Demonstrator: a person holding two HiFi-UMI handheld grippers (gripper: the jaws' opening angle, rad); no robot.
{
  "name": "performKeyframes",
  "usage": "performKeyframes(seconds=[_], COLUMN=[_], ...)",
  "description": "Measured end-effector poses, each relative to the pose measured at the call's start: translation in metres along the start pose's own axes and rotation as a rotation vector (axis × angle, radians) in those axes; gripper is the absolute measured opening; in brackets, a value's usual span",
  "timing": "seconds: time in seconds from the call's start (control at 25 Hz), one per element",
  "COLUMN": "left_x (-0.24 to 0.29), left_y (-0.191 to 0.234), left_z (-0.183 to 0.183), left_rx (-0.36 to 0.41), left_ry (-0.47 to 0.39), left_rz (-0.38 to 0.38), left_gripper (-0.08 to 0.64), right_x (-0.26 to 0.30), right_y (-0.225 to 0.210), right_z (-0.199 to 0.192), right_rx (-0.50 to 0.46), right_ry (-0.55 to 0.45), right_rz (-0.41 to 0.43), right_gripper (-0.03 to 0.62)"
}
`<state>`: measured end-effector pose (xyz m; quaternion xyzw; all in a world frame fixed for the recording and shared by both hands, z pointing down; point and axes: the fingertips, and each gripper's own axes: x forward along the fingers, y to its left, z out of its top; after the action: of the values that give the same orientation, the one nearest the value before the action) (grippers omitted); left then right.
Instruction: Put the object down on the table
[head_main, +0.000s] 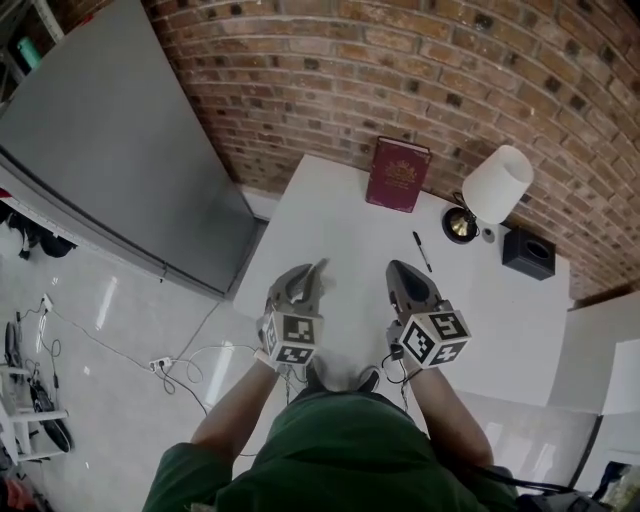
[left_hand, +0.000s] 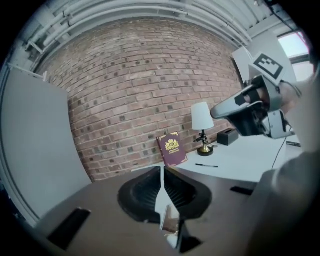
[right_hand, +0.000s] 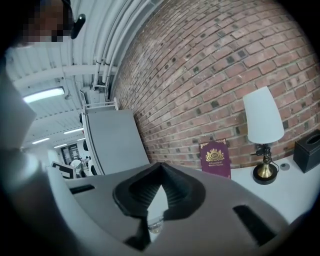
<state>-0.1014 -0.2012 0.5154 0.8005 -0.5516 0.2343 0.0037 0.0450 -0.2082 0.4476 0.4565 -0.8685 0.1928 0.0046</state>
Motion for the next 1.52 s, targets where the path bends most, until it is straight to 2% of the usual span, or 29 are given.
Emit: performKeyframes(seconds=[0.36,0.88,1.28,1.52], left_x=[-0.008,-0.008,-0.002,0.003], left_y=[0.014,0.019,0.018,0.02], left_z=[0.076,0.14,0.149,0.146], left_rx=[-0.135,-0.247,-0.261,-0.258], left_ry=[-0.182,-0.29,-0.308,-0.297], left_rz=[-0.049,-0.119,-0.135,-0.128], left_gripper=[0.02,0.018,0.02,0.02], right_x=[0.008,0.011,0.013,0.014], right_y=[0.006,0.006,0.006,0.01], right_z=[0.039,0.089,0.1,0.105], right_rx=[-0.028,-0.077,-0.094,-0.146], right_ry=[-0.064,-0.145,-0.169,-0.195], right_rz=[0.021,0.028,0.034,0.036], right_gripper=[0.002,0.002,0.003,0.003])
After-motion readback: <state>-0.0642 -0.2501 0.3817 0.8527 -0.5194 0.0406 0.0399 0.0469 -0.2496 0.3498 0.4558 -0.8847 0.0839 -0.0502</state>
